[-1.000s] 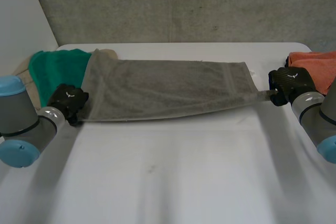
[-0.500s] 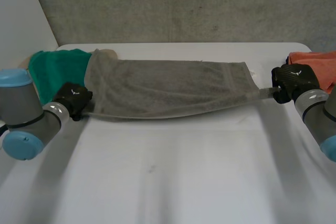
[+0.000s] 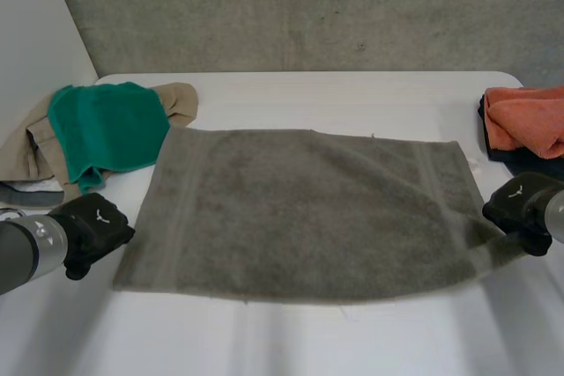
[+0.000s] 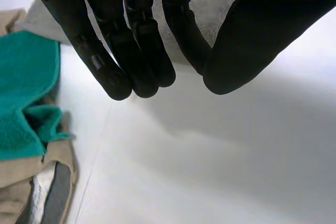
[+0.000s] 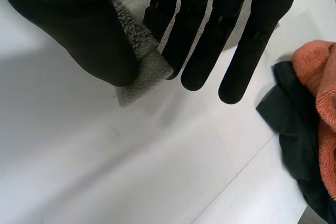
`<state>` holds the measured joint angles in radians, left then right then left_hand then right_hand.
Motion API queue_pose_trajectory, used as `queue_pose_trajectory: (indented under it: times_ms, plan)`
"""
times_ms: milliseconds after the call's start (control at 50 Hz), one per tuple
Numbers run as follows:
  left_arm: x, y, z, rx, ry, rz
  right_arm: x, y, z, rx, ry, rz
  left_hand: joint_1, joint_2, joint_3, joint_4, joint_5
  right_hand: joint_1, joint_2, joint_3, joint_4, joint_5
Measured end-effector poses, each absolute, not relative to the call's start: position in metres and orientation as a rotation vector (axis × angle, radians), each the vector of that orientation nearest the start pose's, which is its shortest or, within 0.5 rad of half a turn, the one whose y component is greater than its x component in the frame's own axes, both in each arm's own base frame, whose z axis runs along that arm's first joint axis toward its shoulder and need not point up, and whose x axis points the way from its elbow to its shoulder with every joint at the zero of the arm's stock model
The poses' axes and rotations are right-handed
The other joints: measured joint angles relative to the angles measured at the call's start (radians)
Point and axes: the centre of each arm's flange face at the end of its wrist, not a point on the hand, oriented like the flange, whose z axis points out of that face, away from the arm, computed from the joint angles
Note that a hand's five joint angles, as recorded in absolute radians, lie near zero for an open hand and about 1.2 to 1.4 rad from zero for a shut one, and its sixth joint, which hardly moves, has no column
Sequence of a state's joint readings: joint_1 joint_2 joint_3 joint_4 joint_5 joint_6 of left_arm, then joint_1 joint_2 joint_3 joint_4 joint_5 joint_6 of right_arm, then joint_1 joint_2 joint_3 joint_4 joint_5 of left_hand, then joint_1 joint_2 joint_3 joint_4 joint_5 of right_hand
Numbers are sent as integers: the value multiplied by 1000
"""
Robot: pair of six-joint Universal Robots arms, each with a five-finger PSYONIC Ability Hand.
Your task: Fold the laundry.
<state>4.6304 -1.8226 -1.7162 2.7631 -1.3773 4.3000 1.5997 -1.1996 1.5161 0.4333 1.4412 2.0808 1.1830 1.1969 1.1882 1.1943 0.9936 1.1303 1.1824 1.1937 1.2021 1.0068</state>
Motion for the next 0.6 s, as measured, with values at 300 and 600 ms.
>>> queue_pose_trajectory:
  times_ms: [300,600]
  plan:
    - [-224,-305,201,1394,2049,-1497,163,-344,174,-1300,2735,-1568,-35,-51,-47,-42,-26,0,0,0,0,0]
    - [-212,-275,196,1223,2394,-1559,167,-377,162,-801,2649,-1720,-670,-690,-670,-692,-670,0,0,0,0,0]
